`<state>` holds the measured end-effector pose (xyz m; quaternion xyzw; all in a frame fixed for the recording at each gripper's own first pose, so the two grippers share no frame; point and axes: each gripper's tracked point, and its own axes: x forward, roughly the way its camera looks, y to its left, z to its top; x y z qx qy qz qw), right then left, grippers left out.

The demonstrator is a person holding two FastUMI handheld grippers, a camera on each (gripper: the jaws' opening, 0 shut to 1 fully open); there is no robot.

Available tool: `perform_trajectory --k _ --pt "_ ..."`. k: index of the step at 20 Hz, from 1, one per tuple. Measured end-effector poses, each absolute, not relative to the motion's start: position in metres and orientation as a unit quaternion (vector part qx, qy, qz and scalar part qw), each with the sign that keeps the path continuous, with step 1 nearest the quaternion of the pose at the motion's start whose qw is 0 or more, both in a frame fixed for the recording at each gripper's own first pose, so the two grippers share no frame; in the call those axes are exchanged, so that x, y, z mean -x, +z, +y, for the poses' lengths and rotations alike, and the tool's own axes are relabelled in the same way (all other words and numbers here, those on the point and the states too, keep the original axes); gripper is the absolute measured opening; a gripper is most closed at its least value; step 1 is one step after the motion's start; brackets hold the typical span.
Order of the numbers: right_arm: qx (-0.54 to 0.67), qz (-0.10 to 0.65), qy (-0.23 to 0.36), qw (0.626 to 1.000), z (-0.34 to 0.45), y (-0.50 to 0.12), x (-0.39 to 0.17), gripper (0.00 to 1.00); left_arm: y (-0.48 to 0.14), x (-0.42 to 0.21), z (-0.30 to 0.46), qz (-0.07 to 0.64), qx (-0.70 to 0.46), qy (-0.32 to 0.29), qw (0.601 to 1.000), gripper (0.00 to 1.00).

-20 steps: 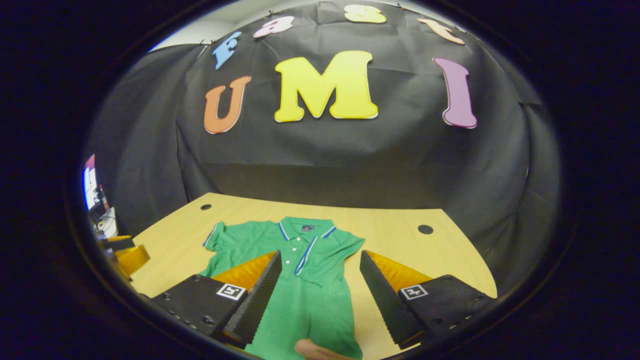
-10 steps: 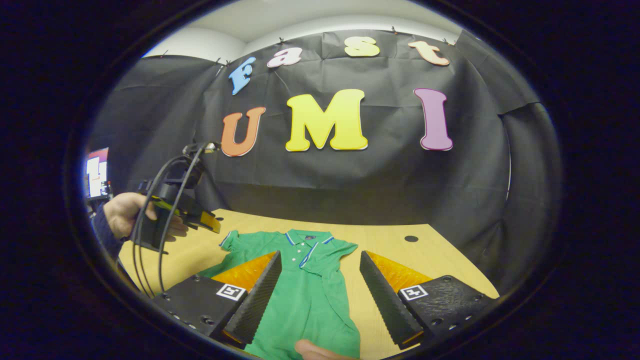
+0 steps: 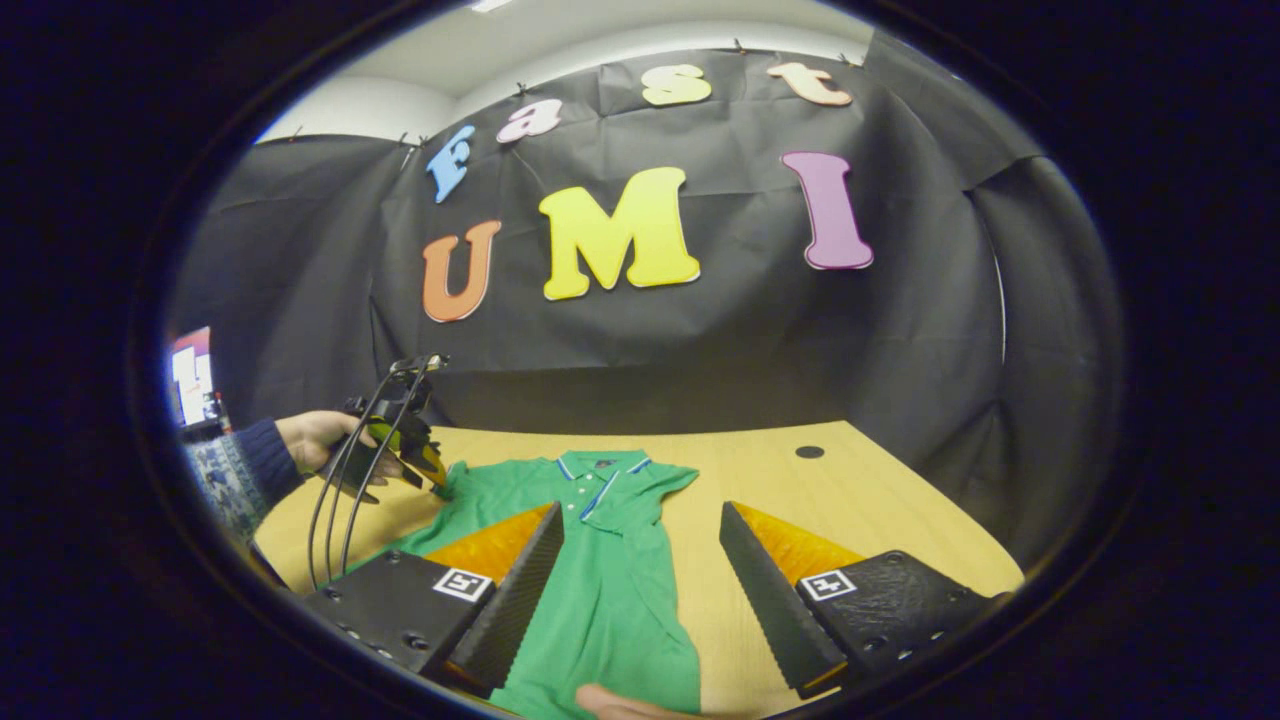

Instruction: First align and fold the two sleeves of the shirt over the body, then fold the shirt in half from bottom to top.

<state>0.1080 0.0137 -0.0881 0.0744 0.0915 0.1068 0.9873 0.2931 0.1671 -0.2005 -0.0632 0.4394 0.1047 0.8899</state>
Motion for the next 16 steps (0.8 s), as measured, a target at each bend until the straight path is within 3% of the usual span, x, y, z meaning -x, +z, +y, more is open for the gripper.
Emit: perform_trajectory --k 1,3,8,11,16 --pt "-0.075 0.096 0.108 0.987 0.013 -0.091 -0.11 0.92 -0.204 -0.294 0.171 0.444 0.051 0.111 0.888 0.58" --pt "-0.072 0.099 0.108 0.987 0.013 -0.094 -0.111 0.96 -0.208 -0.3 0.173 0.445 0.041 0.106 0.888 0.52" --pt "-0.077 0.088 0.126 0.985 0.019 -0.088 -0.107 0.96 -0.212 -0.305 0.174 0.436 0.056 0.12 0.89 0.04" --pt "-0.085 0.091 0.125 0.984 0.017 -0.089 -0.109 0.92 -0.192 -0.308 0.165 0.418 0.053 0.11 0.9 0.03" --pt "-0.091 0.092 0.121 0.984 0.014 -0.09 -0.109 0.96 -0.16 -0.311 0.113 0.397 0.039 0.064 0.915 0.03"
